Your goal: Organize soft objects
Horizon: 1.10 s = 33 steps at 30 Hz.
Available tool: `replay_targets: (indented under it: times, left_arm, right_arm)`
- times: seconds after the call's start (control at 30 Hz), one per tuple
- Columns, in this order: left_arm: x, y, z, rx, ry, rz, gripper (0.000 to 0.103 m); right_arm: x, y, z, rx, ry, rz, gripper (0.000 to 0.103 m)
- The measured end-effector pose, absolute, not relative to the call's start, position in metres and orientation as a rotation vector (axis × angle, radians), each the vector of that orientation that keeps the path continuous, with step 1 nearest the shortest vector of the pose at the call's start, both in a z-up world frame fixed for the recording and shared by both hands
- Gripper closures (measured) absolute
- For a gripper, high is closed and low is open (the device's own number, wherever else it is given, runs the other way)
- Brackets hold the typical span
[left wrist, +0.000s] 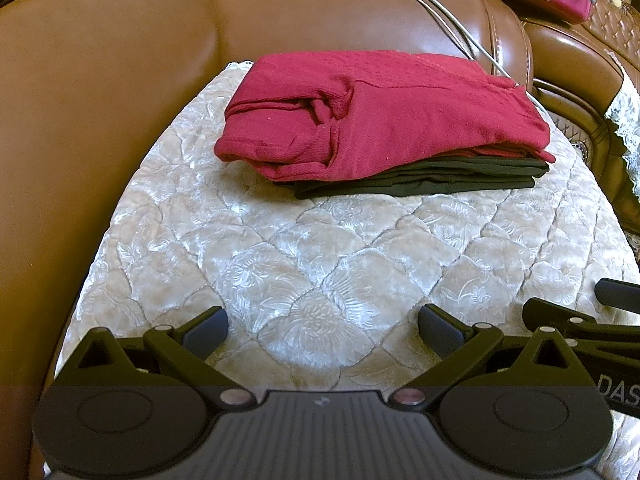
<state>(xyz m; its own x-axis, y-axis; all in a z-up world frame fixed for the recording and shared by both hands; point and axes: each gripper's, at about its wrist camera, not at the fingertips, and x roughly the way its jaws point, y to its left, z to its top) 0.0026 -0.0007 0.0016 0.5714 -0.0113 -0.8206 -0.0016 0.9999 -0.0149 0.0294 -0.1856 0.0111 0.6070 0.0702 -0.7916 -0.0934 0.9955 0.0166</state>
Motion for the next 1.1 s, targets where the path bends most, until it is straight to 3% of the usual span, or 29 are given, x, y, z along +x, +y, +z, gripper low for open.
replay_targets:
  times: [1.1]
  left_arm:
    - [0.041,0.031,0.024,-0.116,1.119,-0.035,0.0]
  right_arm:
    - [0.045,-0.188,0.024,0.03,0.946,0.171,0.018]
